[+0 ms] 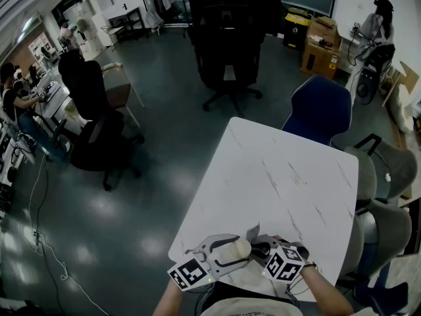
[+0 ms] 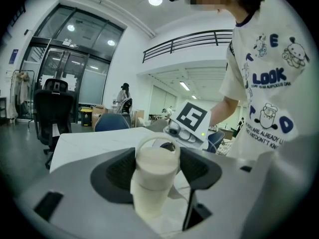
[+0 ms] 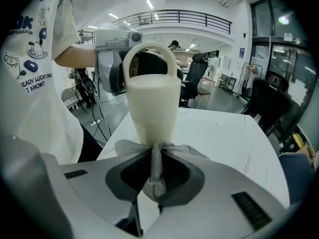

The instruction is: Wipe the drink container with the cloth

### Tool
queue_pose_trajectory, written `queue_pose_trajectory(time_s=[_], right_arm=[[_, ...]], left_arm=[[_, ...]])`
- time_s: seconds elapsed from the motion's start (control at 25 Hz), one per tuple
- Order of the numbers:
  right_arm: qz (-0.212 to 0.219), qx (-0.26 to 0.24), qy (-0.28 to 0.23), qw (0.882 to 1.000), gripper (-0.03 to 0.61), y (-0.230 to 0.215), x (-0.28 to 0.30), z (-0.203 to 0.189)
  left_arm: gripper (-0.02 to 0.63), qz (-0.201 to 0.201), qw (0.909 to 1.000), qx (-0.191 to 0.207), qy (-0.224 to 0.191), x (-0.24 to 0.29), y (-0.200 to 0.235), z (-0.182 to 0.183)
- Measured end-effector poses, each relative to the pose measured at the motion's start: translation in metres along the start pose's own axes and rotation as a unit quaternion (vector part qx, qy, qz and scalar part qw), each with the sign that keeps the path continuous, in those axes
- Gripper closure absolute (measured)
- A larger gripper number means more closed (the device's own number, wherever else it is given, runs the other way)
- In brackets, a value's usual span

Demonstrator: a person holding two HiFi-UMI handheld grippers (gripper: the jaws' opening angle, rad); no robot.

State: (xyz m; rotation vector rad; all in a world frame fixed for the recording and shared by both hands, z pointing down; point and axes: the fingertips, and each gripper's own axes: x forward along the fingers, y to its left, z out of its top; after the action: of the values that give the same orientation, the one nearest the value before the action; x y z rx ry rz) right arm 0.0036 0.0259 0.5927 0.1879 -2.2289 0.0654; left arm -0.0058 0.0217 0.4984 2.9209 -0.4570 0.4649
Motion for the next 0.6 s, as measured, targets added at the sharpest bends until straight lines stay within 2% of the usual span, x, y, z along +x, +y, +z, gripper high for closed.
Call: queue_pose_trajectory(time_s=[0.6], right_arm=[[-0.001, 0.023, 0.021, 1.0, 0.522, -0.001, 0.027, -0.02]], left_arm=[[0.339, -0.021, 0.9996, 0.014, 0.009, 0.002, 0.001, -0.003]])
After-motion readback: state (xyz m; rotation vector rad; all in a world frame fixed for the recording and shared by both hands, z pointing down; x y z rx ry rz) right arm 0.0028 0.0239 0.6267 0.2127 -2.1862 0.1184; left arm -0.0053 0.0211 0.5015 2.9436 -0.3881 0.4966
